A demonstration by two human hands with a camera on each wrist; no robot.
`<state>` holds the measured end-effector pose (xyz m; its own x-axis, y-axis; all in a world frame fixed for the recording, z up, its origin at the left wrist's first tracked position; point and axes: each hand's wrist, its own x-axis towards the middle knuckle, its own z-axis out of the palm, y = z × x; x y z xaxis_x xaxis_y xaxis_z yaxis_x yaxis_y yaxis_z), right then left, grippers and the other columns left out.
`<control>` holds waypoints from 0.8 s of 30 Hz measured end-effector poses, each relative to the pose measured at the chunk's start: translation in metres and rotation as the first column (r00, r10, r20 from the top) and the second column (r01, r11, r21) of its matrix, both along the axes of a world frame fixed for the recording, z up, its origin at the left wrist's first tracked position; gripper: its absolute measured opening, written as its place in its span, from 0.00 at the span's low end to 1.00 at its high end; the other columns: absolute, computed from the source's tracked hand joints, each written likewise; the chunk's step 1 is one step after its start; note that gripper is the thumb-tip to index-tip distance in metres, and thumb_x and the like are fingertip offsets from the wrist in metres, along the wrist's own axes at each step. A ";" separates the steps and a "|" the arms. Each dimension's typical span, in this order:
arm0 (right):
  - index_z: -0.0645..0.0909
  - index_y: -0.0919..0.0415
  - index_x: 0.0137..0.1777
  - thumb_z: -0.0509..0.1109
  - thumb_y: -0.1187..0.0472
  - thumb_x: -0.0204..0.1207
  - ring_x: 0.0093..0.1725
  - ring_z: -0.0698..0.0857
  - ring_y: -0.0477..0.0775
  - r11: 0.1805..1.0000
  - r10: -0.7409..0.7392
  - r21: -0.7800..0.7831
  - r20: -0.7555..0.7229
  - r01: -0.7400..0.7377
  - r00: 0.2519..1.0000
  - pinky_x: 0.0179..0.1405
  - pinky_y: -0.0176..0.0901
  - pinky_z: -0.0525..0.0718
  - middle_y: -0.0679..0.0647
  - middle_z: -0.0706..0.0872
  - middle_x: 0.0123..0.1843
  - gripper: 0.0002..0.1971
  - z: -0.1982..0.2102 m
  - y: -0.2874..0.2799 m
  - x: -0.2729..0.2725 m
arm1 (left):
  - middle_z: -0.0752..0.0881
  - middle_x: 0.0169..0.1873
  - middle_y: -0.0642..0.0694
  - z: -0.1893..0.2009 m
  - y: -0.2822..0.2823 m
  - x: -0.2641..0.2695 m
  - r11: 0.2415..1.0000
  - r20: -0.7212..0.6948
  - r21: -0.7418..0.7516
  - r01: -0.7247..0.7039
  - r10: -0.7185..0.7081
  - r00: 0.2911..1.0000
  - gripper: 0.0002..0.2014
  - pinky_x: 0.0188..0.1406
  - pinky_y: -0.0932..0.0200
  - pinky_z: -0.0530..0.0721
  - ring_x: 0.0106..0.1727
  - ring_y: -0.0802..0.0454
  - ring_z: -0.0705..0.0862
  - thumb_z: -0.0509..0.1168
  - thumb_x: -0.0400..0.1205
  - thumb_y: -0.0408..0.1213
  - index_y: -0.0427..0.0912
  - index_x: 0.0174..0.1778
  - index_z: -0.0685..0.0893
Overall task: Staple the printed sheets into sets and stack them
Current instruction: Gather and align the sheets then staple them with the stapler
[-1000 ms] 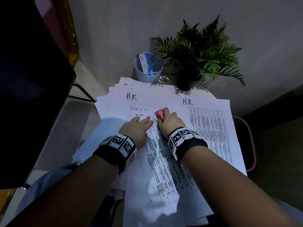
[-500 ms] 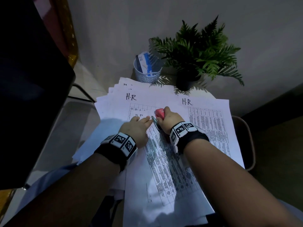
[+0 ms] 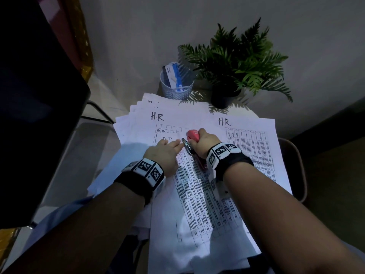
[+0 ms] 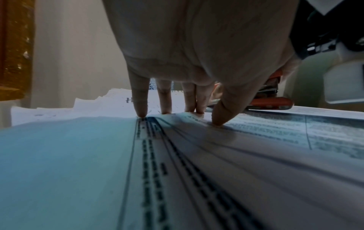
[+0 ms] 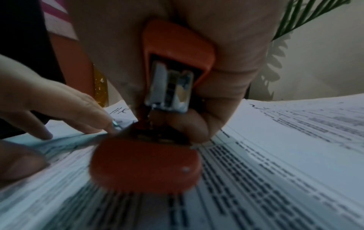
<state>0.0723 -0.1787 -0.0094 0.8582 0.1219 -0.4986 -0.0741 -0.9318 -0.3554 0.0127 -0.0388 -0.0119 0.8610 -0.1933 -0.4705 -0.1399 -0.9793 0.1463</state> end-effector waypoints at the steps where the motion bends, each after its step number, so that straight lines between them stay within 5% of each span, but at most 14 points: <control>1: 0.68 0.63 0.69 0.60 0.48 0.81 0.56 0.83 0.65 1.000 -0.010 -0.001 -0.008 0.010 1.000 0.46 0.46 0.76 0.64 0.83 0.59 0.22 0.000 0.000 0.000 | 0.53 0.83 0.57 -0.001 0.000 0.000 1.000 -0.001 0.001 0.000 0.000 1.000 0.33 0.71 0.45 0.73 0.80 0.47 0.57 0.56 0.82 0.41 0.55 0.83 0.50; 8: 0.66 0.61 0.70 0.60 0.48 0.82 0.54 0.83 0.64 1.000 -0.003 -0.017 -0.063 0.002 0.998 0.46 0.46 0.77 0.63 0.83 0.59 0.22 0.005 -0.007 -0.006 | 0.61 0.80 0.57 0.000 0.002 0.005 1.000 0.047 -0.023 0.002 -0.001 0.999 0.28 0.68 0.49 0.73 0.76 0.48 0.64 0.56 0.83 0.42 0.56 0.80 0.59; 12: 0.66 0.61 0.69 0.61 0.51 0.82 0.46 0.81 0.58 0.998 -0.052 -0.042 -0.091 0.049 0.994 0.47 0.47 0.79 0.59 0.82 0.54 0.20 0.011 -0.048 -0.016 | 0.77 0.66 0.50 0.006 0.004 0.016 0.994 0.178 -0.056 -0.097 0.105 0.978 0.14 0.62 0.52 0.71 0.63 0.48 0.74 0.60 0.82 0.47 0.51 0.63 0.78; 18: 0.65 0.67 0.71 0.64 0.54 0.81 0.59 0.81 0.66 0.938 -0.309 -0.154 0.039 0.311 0.950 0.54 0.47 0.76 0.68 0.78 0.64 0.24 0.016 -0.114 -0.023 | 0.73 0.68 0.42 0.011 0.004 0.027 0.948 0.029 -0.006 -0.318 0.318 0.948 0.32 0.65 0.45 0.72 0.69 0.41 0.72 0.71 0.75 0.50 0.45 0.72 0.67; 21: 0.66 0.68 0.70 0.65 0.53 0.79 0.64 0.79 0.68 0.928 -0.321 -0.182 0.047 0.324 0.946 0.59 0.51 0.76 0.69 0.77 0.66 0.26 0.020 -0.125 -0.026 | 0.80 0.64 0.42 0.019 0.005 0.027 0.944 -0.033 0.064 -0.324 0.327 0.945 0.28 0.65 0.47 0.69 0.66 0.41 0.76 0.70 0.75 0.50 0.47 0.70 0.71; 24: 0.69 0.62 0.71 0.66 0.47 0.77 0.67 0.74 0.66 0.935 -0.253 -0.216 0.153 0.283 0.955 0.64 0.54 0.74 0.64 0.73 0.68 0.28 0.039 -0.121 -0.029 | 0.84 0.61 0.47 0.031 0.006 0.020 0.925 -0.054 -0.077 -0.372 0.369 0.928 0.22 0.66 0.48 0.70 0.62 0.42 0.80 0.69 0.75 0.47 0.49 0.66 0.79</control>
